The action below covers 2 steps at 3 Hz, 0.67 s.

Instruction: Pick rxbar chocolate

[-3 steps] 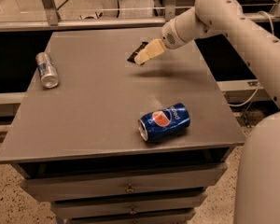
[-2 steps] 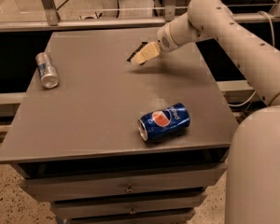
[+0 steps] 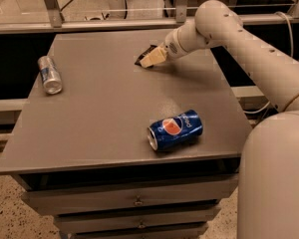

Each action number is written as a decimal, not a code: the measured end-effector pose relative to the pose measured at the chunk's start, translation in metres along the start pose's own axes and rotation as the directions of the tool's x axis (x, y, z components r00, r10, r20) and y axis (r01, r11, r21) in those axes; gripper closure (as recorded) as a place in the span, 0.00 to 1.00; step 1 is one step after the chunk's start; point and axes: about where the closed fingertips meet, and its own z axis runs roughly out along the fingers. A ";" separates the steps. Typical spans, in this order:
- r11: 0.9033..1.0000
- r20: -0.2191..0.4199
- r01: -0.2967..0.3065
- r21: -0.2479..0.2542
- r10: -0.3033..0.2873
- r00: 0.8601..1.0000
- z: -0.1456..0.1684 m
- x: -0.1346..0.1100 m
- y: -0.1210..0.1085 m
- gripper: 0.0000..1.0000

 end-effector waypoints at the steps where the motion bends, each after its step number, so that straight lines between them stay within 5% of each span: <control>1: 1.000 0.015 0.003 0.011 -0.003 1.000 0.000 0.000 -0.002 0.61; 2: 1.000 0.039 0.015 0.019 -0.016 0.999 -0.008 -0.004 0.000 0.84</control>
Offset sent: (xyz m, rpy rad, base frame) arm -0.0123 -0.0126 0.0305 0.0303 -0.0960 -0.0046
